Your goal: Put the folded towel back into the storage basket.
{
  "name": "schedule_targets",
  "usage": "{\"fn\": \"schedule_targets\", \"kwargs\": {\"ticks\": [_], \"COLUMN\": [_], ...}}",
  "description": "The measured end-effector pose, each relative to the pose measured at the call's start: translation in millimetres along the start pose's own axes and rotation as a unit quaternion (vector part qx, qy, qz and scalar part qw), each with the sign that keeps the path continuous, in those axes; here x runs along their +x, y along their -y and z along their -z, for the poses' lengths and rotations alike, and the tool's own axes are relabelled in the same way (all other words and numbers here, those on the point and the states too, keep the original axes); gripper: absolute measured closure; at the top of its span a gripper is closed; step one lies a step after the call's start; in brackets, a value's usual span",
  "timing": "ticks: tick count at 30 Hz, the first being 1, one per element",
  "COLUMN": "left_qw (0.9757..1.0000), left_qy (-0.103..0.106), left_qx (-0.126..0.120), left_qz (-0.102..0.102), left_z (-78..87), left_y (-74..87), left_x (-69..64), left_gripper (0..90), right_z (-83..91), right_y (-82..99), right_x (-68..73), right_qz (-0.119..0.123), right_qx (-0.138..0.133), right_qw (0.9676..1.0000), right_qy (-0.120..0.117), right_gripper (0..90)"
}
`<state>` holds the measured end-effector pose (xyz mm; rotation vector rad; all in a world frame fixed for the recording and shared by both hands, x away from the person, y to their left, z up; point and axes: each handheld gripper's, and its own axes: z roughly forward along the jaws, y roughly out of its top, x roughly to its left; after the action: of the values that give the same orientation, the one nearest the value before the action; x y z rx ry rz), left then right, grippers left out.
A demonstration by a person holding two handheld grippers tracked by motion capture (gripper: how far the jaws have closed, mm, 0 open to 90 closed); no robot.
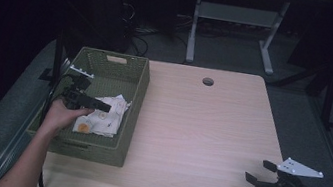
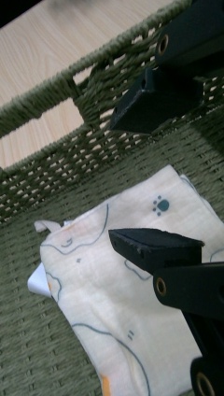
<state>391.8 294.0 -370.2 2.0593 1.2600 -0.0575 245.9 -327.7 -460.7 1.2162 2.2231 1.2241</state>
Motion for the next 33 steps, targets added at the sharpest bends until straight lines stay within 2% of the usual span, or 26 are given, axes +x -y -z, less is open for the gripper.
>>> {"fn": "schedule_targets", "kwargs": {"ticks": [6,12,15,17,18,19,20,26,33], "left_qw": [0.9997,0.9992,0.9984,0.9972,0.9955,0.9955,0.9944,0.9920,0.9913], "left_qy": [0.019,0.028,0.042,0.058,0.073,0.073,0.081,0.095,0.101], "left_qx": [-0.010,-0.020,-0.034,-0.045,-0.059,-0.059,-0.068,-0.081,-0.078], "left_qz": [-0.009,-0.017,-0.018,-0.014,-0.009,-0.009,-0.008,-0.012,-0.034], "left_z": [1.2,2.9,4.8,6.5,8.8,8.8,10.2,11.0,9.5], "left_y": [2.7,1.9,2.3,2.7,3.2,3.2,3.6,5.3,3.1], "left_x": [-9.7,-17.2,-19.0,-19.1,-19.0,-19.0,-20.3,-25.4,-42.4], "left_gripper": [39.9,39.6,39.2,38.3,38.3,38.4,38.4,38.2,38.0], "right_z": [1.3,1.5,1.6,1.6,1.7,1.7,1.9,2.1,1.8], "right_y": [-0.6,-0.6,-0.3,-0.5,-0.8,-0.8,-0.9,-1.3,-2.8], "right_x": [1.0,1.1,0.9,0.8,0.9,0.9,0.9,0.8,1.6], "right_qz": [0.003,0.003,0.002,0.002,0.002,0.002,0.002,0.005,0.009], "right_qx": [-0.003,-0.004,-0.003,-0.004,-0.004,-0.004,-0.004,-0.007,-0.007], "right_qw": [1.0000,1.0000,1.0000,1.0000,1.0000,1.0000,1.0000,1.0000,0.9999], "right_qy": [0.001,0.002,0.001,0.001,0.002,0.002,0.001,0.000,-0.002], "right_gripper": [13.5,13.5,13.5,13.5,13.5,13.5,13.5,13.5,13.5]}}
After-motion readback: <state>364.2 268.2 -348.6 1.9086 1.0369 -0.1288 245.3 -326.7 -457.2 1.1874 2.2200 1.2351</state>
